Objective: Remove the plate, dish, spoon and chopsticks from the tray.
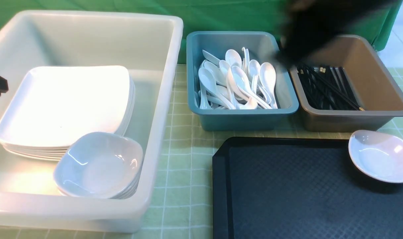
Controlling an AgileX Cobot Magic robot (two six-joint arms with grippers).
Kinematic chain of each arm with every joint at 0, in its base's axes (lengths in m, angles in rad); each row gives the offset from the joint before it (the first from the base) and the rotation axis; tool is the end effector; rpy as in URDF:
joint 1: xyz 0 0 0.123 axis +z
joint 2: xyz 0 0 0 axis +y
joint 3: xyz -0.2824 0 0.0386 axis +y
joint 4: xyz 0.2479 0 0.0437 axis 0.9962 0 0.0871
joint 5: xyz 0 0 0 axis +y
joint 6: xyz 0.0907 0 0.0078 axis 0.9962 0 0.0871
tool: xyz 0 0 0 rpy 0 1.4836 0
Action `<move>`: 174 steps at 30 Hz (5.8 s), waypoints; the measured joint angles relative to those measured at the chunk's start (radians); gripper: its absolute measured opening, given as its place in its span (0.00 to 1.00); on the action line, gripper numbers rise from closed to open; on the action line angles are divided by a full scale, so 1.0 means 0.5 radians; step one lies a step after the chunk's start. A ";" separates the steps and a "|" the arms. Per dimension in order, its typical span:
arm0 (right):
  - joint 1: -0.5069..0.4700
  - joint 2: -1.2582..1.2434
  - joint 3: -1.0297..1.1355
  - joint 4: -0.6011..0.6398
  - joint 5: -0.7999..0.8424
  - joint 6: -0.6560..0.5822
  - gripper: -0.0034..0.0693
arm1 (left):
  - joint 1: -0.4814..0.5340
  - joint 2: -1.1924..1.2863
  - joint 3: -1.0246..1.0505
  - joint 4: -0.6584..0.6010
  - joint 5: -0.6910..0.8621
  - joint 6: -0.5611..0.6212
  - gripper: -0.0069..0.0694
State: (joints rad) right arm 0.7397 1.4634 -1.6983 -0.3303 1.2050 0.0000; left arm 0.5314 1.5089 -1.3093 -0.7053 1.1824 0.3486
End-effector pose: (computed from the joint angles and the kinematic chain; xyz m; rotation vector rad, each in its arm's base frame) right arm 0.2367 0.1787 0.4421 -0.8700 2.2186 -0.0847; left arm 0.2860 0.1047 0.3333 -0.4608 2.4870 -0.6713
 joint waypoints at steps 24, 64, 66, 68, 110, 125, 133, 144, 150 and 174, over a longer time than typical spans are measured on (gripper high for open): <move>-0.821 0.724 0.917 -0.001 -0.521 -0.042 0.66 | 0.000 0.000 0.000 0.000 0.002 0.005 0.24; 0.069 0.032 0.358 0.497 -0.108 -0.192 0.09 | 0.000 0.000 0.000 -0.002 -0.013 0.008 0.29; 0.263 0.067 0.239 0.528 -0.313 -0.326 0.09 | 0.000 0.000 0.000 -0.002 -0.013 0.008 0.29; 0.369 0.104 0.194 0.540 -0.447 -0.421 0.09 | 0.000 0.000 0.000 -0.002 -0.013 0.008 0.29; 0.811 0.790 0.158 0.183 -1.083 -1.757 0.47 | 0.000 0.000 0.000 -0.004 -0.013 0.031 0.33; 0.811 0.560 0.154 0.148 -0.949 -1.272 0.44 | 0.000 0.000 0.000 -0.004 -0.035 0.031 0.35; 0.811 0.406 0.007 0.014 -0.204 -0.835 0.07 | 0.000 0.000 0.000 -0.006 -0.035 0.036 0.35; 0.811 -0.469 -0.008 -0.092 0.003 -0.157 0.05 | -0.076 0.000 0.000 -0.062 -0.029 0.036 0.35; 0.811 -1.014 0.052 -0.086 0.003 0.087 0.05 | -0.352 0.000 0.000 0.023 -0.070 0.036 0.22; 0.811 -1.805 2.168 -0.089 -1.891 0.492 0.05 | -0.884 0.000 0.000 0.223 -0.237 -0.007 0.07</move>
State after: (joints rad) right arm 1.1454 0.5609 -0.6141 -0.3747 0.2595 0.2461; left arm 0.0892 1.5089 -1.3093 -0.5939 1.0638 0.3449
